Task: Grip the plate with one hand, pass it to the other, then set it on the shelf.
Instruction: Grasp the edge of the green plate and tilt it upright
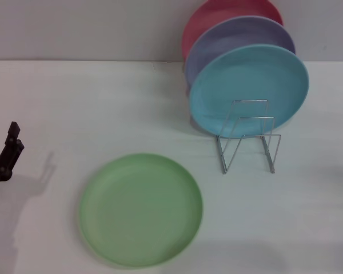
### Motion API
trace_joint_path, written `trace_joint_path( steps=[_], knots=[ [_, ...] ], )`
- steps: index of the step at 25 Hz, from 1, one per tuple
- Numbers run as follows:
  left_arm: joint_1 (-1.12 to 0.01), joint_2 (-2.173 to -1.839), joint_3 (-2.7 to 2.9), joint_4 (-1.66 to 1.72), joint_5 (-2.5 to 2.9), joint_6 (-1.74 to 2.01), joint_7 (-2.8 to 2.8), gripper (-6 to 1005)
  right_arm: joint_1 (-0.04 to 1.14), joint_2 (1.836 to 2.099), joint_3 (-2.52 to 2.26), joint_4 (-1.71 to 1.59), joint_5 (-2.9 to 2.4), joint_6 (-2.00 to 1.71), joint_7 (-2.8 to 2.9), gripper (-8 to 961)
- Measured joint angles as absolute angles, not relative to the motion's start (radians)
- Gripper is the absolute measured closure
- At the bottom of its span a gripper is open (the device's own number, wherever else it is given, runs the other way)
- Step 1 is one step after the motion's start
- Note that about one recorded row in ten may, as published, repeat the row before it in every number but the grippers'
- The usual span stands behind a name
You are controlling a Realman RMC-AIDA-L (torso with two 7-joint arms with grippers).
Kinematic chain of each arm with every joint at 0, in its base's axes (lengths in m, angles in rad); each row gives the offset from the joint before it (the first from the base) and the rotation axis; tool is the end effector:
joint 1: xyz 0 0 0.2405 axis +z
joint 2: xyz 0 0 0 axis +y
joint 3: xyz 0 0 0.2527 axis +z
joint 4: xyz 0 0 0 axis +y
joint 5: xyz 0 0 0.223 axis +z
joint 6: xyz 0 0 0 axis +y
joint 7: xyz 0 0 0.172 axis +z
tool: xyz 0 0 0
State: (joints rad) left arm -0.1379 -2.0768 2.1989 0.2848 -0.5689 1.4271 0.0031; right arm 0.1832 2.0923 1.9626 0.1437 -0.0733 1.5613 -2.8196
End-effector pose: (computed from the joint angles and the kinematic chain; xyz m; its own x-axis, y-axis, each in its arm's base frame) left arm -0.3366 0.2704 -0.0192 0.7666 -0.1934 0.6124 0.5913 -0.1593 -0.7905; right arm 0.3812 0.2653 0.0729 0.6417 0.3390 -0.6879 -0.7552 0.1231 -0.6438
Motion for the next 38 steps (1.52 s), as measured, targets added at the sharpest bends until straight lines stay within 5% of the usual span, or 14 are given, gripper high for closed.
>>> trace_joint_path(
  steps=[16, 21, 23, 26, 30, 33, 34, 35, 38],
  knots=[
    [-0.144, -2.069, 2.262, 0.346, -0.574, 1.396, 0.007, 216, 0.182, 2.092, 1.964, 0.144, -0.068, 1.566, -2.816, 115],
    [-0.107, -2.028, 2.201, 0.577, -0.557, 1.147, 0.082, 220, 0.183, 2.092, 1.966, 0.144, -0.067, 1.563, -2.816, 115],
    [-0.049, -1.976, 2.136, 0.845, -0.514, 0.856, 0.116, 220, 0.184, 2.092, 1.967, 0.145, -0.067, 1.563, -2.815, 115],
    [-0.031, -1.961, 2.116, 0.931, -0.493, 0.761, 0.112, 220, 0.184, 2.092, 1.968, 0.146, -0.067, 1.563, -2.815, 115],
    [0.084, -1.924, 1.958, 1.517, -0.431, -0.030, 0.061, 219, 0.188, 2.092, 1.965, 0.146, -0.067, 1.560, -2.813, 115],
    [0.086, -1.942, 1.888, 1.663, -0.447, -0.348, 0.063, 219, 0.189, 2.092, 1.965, 0.146, -0.067, 1.560, -2.812, 115],
    [0.085, -1.958, 1.856, 1.704, -0.450, -0.465, 0.072, 219, 0.189, 2.092, 1.964, 0.146, -0.067, 1.560, -2.812, 115],
    [0.078, -2.010, 1.782, 1.770, -0.454, -0.691, 0.109, 219, 0.189, 2.092, 1.963, 0.145, -0.067, 1.560, -2.812, 114],
    [0.064, -2.055, 1.723, 1.796, -0.456, -0.855, 0.155, 219, 0.189, 2.092, 1.963, 0.144, -0.068, 1.559, -2.812, 114]
  ],
)
